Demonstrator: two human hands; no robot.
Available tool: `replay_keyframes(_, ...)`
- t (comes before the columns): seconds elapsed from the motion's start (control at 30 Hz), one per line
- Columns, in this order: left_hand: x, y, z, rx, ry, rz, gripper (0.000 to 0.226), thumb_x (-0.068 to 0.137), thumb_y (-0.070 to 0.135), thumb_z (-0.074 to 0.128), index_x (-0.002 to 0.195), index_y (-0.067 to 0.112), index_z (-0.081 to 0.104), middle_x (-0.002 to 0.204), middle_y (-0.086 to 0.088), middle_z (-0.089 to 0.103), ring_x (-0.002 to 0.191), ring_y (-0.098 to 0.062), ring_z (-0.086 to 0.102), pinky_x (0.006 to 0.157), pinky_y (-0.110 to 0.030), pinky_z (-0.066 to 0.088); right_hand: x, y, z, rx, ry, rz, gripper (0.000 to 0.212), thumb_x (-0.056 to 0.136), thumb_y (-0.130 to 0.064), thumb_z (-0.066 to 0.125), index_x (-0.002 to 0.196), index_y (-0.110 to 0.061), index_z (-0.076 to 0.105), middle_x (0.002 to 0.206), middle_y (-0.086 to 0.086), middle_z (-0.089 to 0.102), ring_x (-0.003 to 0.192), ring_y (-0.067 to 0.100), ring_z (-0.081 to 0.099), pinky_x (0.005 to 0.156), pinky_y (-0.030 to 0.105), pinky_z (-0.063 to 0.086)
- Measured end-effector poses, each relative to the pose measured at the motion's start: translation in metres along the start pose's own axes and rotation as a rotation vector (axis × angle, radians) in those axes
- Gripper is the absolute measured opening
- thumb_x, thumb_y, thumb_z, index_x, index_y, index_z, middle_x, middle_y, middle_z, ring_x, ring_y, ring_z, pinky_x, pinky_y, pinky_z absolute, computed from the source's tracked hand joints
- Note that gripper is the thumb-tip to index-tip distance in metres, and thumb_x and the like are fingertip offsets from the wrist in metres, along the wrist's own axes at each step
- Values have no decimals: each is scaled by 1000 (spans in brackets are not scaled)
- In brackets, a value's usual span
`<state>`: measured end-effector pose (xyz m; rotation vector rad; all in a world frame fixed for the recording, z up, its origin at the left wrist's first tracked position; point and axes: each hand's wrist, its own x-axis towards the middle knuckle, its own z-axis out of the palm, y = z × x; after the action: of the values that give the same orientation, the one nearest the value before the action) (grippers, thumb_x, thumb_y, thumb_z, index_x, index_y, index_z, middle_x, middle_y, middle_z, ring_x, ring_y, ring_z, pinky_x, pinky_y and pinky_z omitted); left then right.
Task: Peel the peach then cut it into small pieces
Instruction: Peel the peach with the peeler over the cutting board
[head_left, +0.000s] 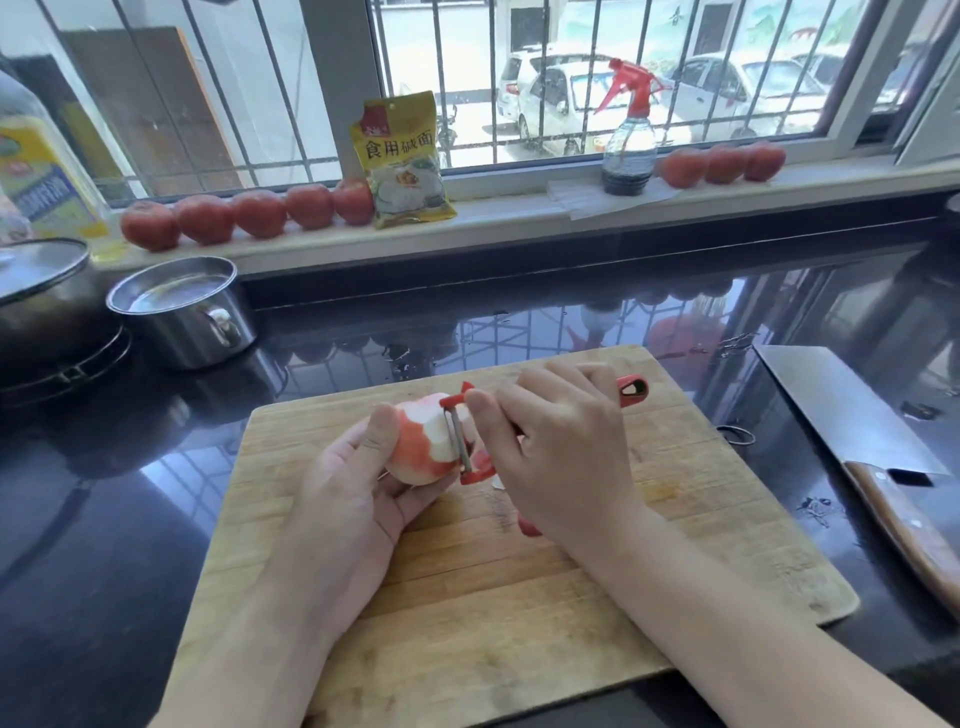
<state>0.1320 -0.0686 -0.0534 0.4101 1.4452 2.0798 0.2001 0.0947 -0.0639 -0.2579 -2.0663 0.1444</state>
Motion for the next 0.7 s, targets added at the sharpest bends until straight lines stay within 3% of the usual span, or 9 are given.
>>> replay_keyframes(0.13, 0, -1, -2, 13, 10, 40, 54, 101, 40, 48, 129, -2, 66, 126, -19, 72, 121, -36, 67, 100, -46, 57, -1, 3, 1, -58, -22, 50, 54, 106, -41, 47, 58, -21, 62, 58, -10, 55, 66, 15, 53, 74, 37, 36)
replay_keyframes(0.27, 0, -1, -1, -3, 38, 83, 56, 97, 42, 50, 127, -3, 66, 120, -18, 74, 111, -29, 72, 94, -41, 61, 2, 15, -3, -192, -33, 120, 48, 103, -40, 53, 58, -25, 59, 58, -13, 56, 66, 13, 55, 74, 36, 34)
replay_keyframes(0.4, 1, 0, -3, -86, 78, 54, 57, 98, 46, 52, 129, 0, 65, 125, -17, 72, 115, -30, 70, 95, -41, 60, 1, 21, -5, -238, -18, 161, 50, 104, -42, 50, 58, -25, 59, 60, -12, 58, 68, 14, 57, 77, 37, 34)
replay_keyframes(0.57, 0, 2, -1, -170, 38, -63, 58, 98, 48, 51, 125, -1, 67, 127, -23, 70, 123, -40, 66, 97, -44, 59, 2, 16, -4, -78, 34, 98, 52, 105, -38, 48, 57, -21, 58, 57, -10, 52, 64, 15, 52, 74, 36, 34)
replay_keyframes(0.7, 0, 1, -1, -101, -22, -60, 61, 97, 45, 53, 136, -1, 61, 133, -23, 67, 128, -40, 62, 106, -51, 50, -1, 2, -2, 110, 64, 0, 54, 106, -35, 51, 56, -16, 60, 57, -7, 52, 63, 17, 51, 71, 42, 39)
